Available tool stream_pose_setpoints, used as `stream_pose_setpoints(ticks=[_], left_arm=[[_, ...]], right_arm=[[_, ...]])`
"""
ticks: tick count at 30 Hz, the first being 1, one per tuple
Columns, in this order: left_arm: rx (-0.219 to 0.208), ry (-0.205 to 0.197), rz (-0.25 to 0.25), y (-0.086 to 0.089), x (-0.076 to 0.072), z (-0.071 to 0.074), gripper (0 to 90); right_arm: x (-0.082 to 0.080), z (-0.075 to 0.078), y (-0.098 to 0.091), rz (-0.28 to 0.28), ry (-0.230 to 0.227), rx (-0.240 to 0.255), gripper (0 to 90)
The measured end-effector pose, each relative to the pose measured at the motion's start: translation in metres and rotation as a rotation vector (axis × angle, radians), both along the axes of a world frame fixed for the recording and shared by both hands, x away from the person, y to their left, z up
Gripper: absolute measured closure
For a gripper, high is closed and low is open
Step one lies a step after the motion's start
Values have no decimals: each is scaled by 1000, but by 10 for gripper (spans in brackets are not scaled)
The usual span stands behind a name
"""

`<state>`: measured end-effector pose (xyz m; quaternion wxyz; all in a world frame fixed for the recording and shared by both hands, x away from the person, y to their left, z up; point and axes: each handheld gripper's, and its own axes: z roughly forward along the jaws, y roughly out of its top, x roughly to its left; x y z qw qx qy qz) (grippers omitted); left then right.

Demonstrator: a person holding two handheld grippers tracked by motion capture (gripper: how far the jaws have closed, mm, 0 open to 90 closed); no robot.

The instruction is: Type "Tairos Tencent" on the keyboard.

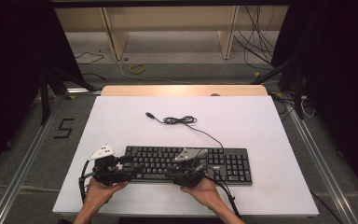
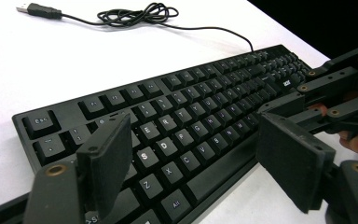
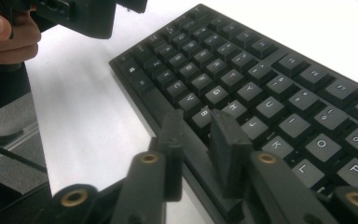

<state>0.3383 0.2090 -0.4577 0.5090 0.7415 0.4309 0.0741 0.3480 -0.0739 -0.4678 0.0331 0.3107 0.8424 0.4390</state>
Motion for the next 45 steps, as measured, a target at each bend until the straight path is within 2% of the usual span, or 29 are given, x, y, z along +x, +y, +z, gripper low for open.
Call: stream_pose_setpoints(ticks=[4, 14, 34, 39, 45], left_arm=[[1, 2, -4, 0, -1, 0, 267], [7, 5, -8, -1, -4, -2, 265], [11, 4, -10, 0, -5, -2, 265], [12, 6, -9, 0, -5, -2, 265], [12, 5, -7, 1, -4, -2, 265]], right_arm=[[0, -2, 2, 4, 3, -7, 839], [1, -8, 5, 6, 5, -36, 900], [3, -17, 9, -5, 3, -84, 900], [2, -18, 9, -9, -10, -87, 900], [2, -16, 8, -18, 5, -70, 900]])
